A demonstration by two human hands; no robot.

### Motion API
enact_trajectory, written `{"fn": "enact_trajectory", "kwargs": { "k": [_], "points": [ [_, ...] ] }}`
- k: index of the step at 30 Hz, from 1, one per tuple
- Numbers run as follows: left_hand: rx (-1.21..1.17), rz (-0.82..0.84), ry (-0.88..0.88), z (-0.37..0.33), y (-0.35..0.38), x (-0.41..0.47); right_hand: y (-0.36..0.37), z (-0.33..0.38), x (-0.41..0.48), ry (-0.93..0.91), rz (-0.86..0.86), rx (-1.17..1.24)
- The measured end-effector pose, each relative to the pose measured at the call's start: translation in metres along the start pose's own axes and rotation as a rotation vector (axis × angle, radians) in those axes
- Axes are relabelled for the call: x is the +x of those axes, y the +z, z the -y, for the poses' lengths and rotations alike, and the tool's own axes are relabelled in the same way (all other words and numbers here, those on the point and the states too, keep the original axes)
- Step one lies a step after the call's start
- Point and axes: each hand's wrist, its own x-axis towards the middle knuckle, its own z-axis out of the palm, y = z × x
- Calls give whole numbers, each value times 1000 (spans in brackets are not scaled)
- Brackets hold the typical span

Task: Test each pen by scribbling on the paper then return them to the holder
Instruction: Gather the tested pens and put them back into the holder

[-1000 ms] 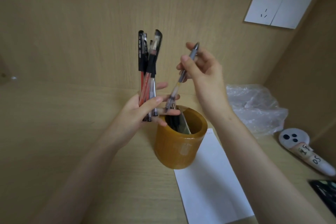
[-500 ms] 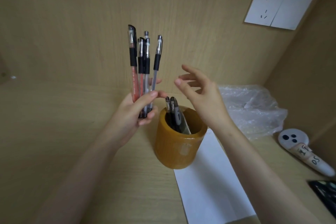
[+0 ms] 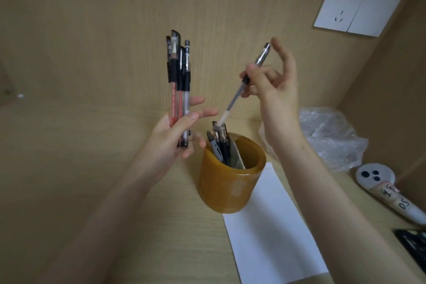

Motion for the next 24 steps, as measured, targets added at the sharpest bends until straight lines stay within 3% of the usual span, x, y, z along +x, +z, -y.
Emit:
{"fn": "enact_trajectory", "kwargs": {
  "k": [4, 11, 14, 20, 24],
  "points": [
    [-22, -45, -12, 4, -2, 2, -11, -7, -7, -13, 83, -207],
    [-53, 46, 14, 6, 0, 2, -9, -24, -27, 85, 189, -523],
    [-57, 86, 12, 5, 0, 2, -6, -19, -24, 102, 129, -438],
    [32, 161, 3, 6, 1, 0, 23, -5, -2, 221, 253, -213],
    [42, 95, 7, 5, 1, 0, 29, -4, 1, 217, 173, -130]
  ]
}}
